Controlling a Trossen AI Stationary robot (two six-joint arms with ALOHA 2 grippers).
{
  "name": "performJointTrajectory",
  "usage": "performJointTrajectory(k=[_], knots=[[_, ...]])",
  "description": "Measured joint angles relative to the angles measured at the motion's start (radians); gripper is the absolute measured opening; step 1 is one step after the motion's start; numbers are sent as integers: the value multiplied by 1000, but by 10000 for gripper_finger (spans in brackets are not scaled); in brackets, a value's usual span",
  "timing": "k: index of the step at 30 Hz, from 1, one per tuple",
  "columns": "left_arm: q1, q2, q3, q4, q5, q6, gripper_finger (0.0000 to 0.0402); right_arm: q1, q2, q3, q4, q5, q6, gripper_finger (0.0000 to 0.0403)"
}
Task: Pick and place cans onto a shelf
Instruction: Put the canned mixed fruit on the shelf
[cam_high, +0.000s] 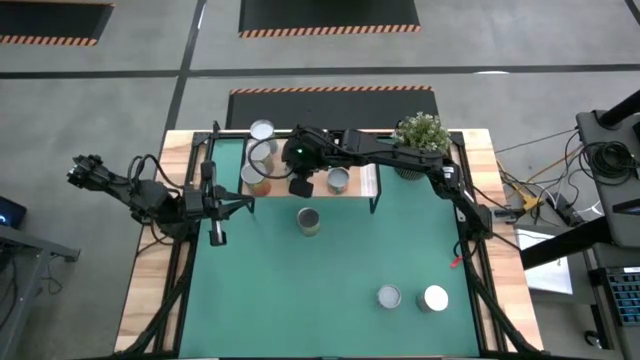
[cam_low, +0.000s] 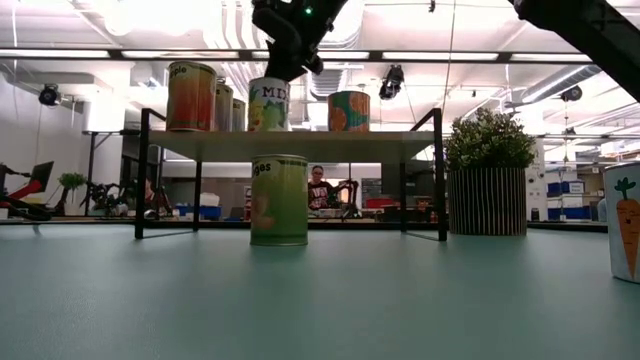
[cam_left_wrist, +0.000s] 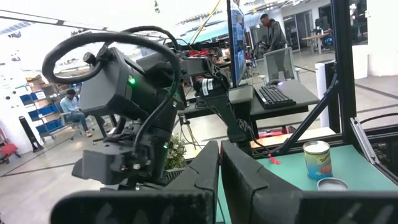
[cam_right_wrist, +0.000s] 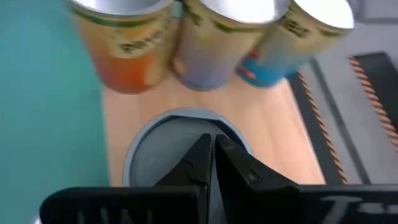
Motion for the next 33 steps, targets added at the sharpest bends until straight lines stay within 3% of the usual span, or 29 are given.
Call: performJointTrajectory(k=[4,9,22,33], knots=[[0,0,0,0,0,0,0,0,0,-1,-5,73,106,13],[0,0,0,0,0,0,0,1,-7,-2,-20,74,217,13],[0,5,0,1,0,0,0,-7,-77,8,-162,71,153,13],[0,6,0,-1,0,-10,0,-15,-62,2,-173,70,179,13]])
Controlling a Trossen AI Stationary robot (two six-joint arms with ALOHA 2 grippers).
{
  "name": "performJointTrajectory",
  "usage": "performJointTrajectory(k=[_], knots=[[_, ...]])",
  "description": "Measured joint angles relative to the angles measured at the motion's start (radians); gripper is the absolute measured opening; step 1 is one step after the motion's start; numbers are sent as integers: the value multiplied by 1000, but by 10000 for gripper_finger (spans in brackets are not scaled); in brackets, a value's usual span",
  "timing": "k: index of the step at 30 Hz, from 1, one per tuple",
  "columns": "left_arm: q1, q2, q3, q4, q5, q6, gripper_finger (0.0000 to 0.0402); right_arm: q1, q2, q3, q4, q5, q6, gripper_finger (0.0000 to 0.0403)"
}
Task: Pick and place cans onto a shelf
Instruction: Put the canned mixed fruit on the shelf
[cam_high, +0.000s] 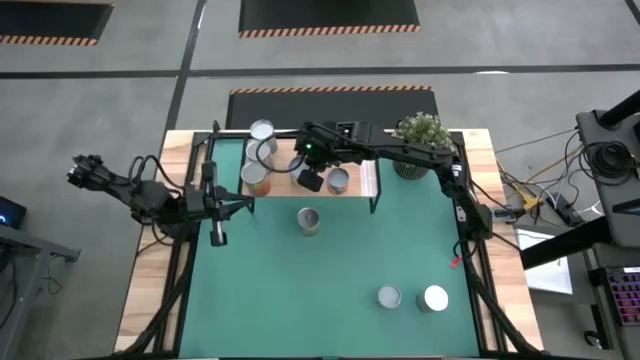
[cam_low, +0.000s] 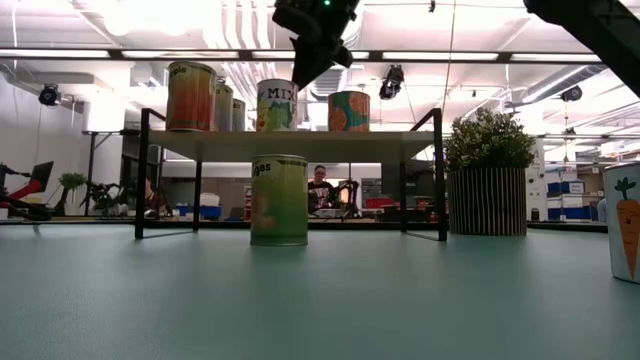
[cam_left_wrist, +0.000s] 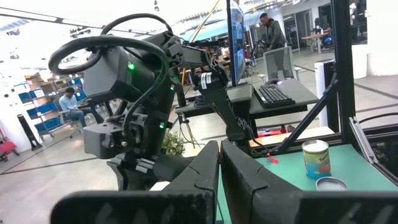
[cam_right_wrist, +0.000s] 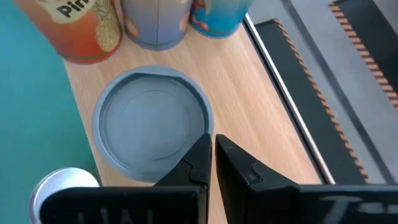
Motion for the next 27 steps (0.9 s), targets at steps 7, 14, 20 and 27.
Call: performJointTrajectory(k=[7,14,20,27], knots=[[0,0,0,0,0,0,0,8,-9,0,-85,0,56,13],[0,0,0,1,0,0,0,22,-14,0,-88,-2,61,13],[0,0,0,2,0,0,0,21,-19,0,-73,1,58,13],[0,0,0,2,0,0,0,21,-26,0,128,-14,-21,13]])
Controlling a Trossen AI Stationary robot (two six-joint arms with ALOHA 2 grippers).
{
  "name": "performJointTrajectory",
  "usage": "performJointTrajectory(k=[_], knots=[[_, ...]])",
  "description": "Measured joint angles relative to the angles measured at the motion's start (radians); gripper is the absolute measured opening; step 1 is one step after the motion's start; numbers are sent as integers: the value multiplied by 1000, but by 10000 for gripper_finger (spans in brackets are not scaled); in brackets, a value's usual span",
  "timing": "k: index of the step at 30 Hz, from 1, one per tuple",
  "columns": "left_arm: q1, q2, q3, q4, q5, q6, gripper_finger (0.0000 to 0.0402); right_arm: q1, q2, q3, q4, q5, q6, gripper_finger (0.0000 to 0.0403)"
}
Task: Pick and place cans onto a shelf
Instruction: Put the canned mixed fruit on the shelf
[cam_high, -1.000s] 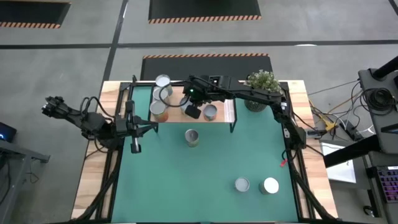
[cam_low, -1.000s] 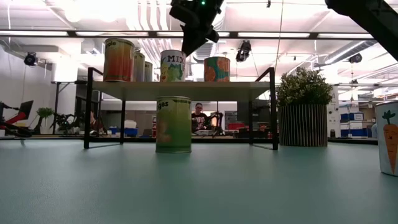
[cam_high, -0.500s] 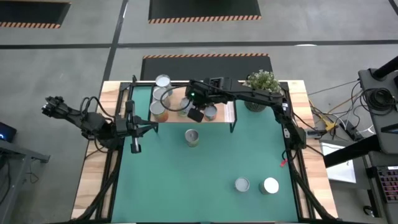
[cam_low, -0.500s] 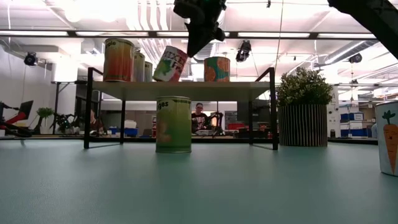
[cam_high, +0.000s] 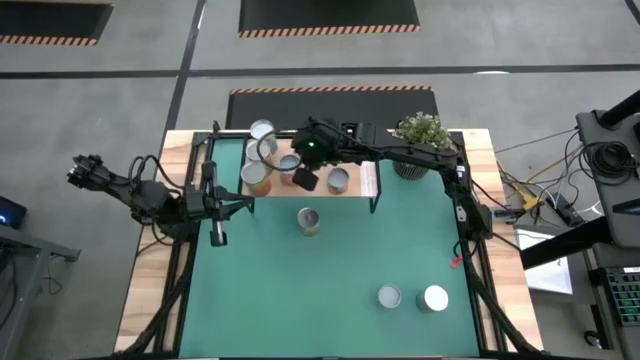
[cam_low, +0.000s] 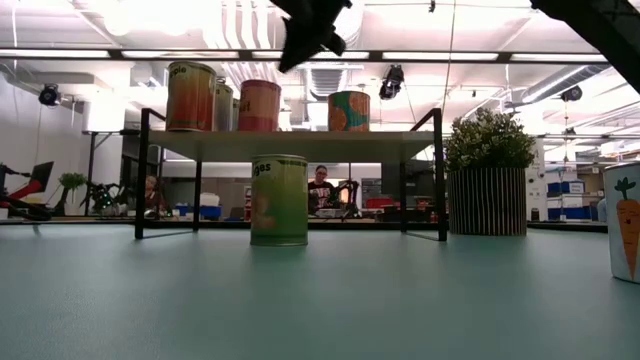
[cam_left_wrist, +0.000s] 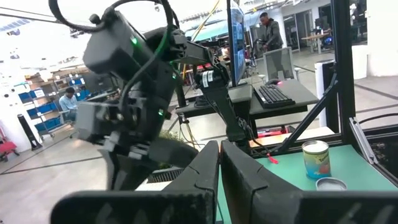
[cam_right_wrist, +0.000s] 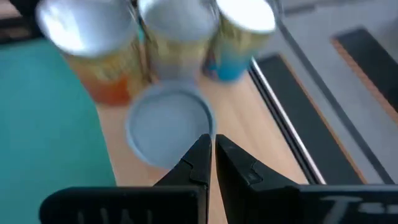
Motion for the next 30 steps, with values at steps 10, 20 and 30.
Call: performJointTrajectory(k=[10,20,30], knots=[[0,0,0,-3,0,0,0,3,91,-2,85,-92,-71,13],[0,0,0,1,0,0,0,2,67,1,-40,-92,-213,13],[0,14,0,0,0,-32,0,2,-40,1,-140,-92,-230,13]])
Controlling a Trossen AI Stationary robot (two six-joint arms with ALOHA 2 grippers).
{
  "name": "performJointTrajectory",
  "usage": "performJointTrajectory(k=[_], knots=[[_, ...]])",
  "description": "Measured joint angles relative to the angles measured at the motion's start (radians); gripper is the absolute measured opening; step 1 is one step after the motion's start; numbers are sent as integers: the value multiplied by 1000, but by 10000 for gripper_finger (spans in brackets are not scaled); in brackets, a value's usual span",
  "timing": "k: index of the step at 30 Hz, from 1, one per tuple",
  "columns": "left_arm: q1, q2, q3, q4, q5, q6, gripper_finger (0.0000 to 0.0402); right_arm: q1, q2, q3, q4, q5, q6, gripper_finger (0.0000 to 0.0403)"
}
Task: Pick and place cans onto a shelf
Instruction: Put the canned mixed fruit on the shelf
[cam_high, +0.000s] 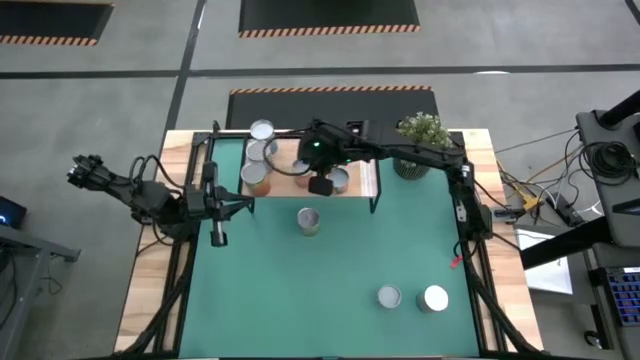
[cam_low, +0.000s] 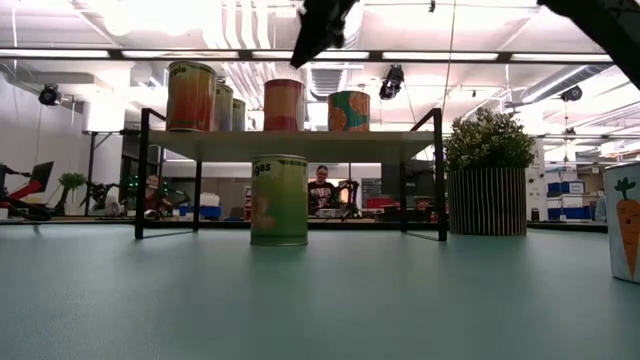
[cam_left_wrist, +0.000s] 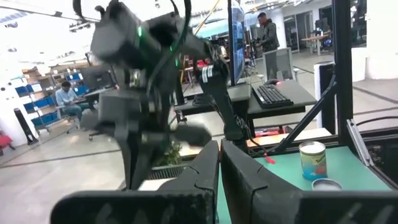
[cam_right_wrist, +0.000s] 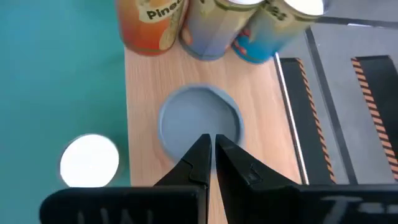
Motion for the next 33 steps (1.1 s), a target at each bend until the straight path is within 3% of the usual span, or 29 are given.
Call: performJointTrajectory(k=[6,11,15,18,24,33], knots=[[40,125,71,-62,-89,-51,0,4,-76,-15,-30,-4,30,13],[156,302,231,-321,-12,-127,0,16,-121,-81,32,-4,20,13],[299,431,371,-476,135,-126,0,20,-156,-213,150,-7,-1,13],[393,510,441,-547,184,-110,0,20,-196,-346,250,-8,-3,13],[504,593,489,-565,191,-73,0,19,-306,-612,503,0,-4,13],[553,647,491,-563,185,-75,0,19,-395,-870,797,0,-6,13]])
